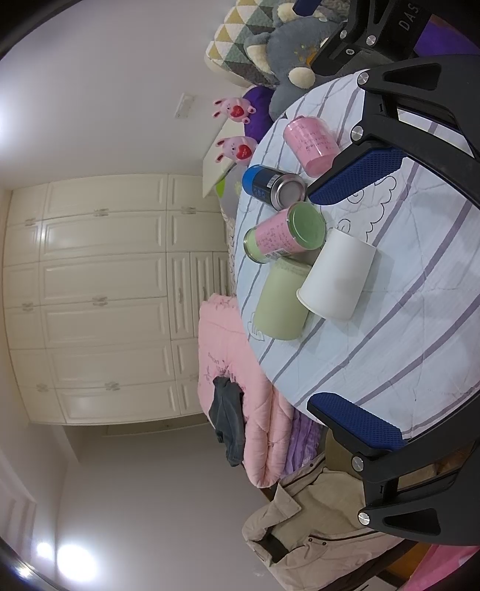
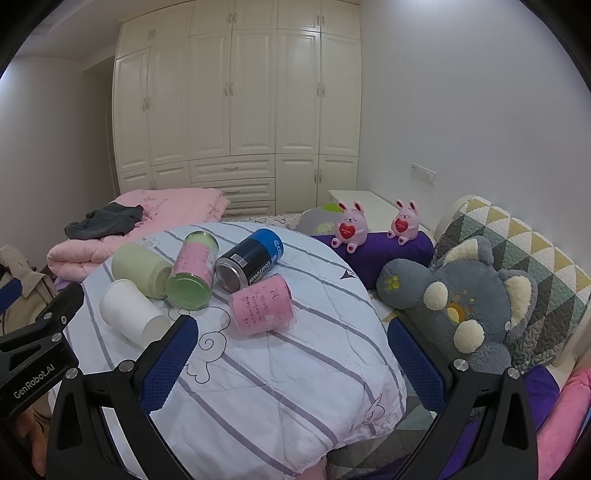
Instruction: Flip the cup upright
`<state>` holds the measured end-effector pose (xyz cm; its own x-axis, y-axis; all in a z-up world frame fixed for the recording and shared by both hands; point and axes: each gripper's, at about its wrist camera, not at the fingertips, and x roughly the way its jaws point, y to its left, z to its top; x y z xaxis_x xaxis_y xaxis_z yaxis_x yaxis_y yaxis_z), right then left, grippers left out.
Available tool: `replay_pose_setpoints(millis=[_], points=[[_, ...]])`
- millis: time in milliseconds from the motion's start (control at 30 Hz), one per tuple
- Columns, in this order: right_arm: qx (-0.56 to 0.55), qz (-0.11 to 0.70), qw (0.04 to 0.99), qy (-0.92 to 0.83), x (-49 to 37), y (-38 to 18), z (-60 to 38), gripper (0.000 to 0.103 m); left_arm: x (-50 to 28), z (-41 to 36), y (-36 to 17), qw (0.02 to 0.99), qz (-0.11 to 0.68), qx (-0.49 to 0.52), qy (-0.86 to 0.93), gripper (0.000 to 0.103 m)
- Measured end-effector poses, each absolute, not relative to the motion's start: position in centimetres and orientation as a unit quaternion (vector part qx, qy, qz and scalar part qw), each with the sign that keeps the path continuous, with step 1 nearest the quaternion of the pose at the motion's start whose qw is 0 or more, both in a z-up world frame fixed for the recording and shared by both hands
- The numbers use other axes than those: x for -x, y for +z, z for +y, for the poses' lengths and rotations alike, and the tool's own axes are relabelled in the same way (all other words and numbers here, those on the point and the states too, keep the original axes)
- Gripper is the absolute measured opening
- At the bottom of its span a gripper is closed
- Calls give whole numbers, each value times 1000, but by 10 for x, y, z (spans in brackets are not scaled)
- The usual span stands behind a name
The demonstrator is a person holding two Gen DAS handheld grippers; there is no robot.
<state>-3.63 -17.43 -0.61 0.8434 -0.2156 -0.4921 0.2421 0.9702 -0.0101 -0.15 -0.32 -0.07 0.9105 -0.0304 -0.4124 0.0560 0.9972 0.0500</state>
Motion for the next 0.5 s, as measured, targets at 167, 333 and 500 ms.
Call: replay_pose_setpoints(millis=[167, 333, 500], points=[[-22, 257, 958, -123, 37, -6, -175, 103, 2, -3, -1, 977, 210, -30, -20, 103], [-24, 259, 958, -120, 37, -5, -173, 103, 2, 0, -1, 977, 211, -27, -23, 103], [-24, 260, 958, -120, 36, -6, -172, 103, 2, -1, -1, 977, 211, -31, -21, 103]])
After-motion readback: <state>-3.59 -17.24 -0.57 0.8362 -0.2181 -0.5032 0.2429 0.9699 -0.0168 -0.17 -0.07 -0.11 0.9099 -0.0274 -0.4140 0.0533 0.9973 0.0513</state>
